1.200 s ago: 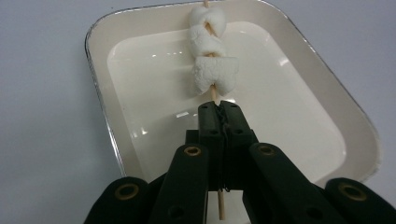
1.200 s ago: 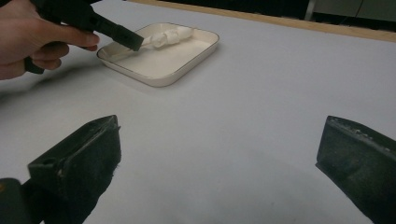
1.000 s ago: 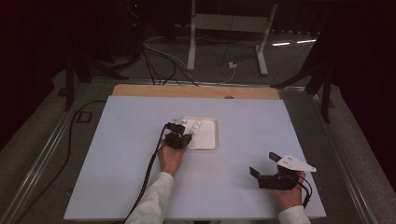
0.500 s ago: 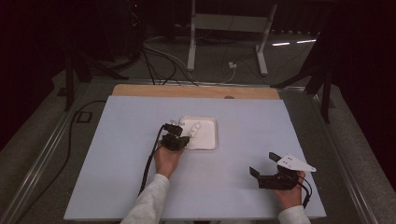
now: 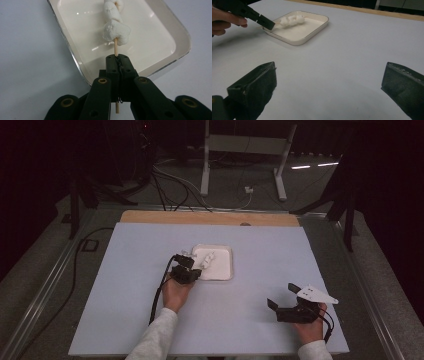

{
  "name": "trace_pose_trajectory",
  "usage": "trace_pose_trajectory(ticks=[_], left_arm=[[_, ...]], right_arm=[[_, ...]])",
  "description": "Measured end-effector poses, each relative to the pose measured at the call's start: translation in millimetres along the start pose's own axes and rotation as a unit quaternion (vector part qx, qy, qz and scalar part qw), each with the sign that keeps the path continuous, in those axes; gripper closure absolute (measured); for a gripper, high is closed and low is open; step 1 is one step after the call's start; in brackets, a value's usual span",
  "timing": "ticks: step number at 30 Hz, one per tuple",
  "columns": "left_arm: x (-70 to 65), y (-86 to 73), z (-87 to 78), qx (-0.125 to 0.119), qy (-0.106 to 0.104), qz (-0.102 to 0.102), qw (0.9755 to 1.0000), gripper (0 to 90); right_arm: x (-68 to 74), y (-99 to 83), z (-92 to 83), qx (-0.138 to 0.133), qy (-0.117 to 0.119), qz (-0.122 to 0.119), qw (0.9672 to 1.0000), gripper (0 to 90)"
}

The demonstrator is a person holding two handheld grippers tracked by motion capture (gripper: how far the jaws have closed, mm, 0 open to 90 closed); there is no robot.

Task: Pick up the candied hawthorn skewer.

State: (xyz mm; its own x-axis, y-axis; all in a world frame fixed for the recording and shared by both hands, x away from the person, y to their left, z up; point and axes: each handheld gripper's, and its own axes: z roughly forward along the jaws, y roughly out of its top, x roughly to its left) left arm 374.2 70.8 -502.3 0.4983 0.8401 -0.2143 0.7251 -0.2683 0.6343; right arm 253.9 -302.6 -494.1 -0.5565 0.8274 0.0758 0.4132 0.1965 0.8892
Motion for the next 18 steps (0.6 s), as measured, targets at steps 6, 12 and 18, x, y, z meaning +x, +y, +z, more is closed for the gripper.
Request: trace_pose_trajectory(ticks=[6,12,18], left_arm=[[0.6,-4.4,-13.6,-0.034,-0.006,0.003,0.9994,89.8],[4.2,-13.4,-29.7,-0.071,-0.012,0.004,0.9974,89.8],[6.5,-21.2,-43.9,-0.095,-0.010,0.006,0.9954,89.8]], right_arm=[[-0.7,0.0,-0.2,-0.001,-0.001,0.001,1.0000,0.0],[-0.4,0.4,0.6,0.001,-0.001,0.002,1.0000,0.0],[-0.4,2.2,2.8,-0.002,0.008,0.026,0.9996,0.0]])
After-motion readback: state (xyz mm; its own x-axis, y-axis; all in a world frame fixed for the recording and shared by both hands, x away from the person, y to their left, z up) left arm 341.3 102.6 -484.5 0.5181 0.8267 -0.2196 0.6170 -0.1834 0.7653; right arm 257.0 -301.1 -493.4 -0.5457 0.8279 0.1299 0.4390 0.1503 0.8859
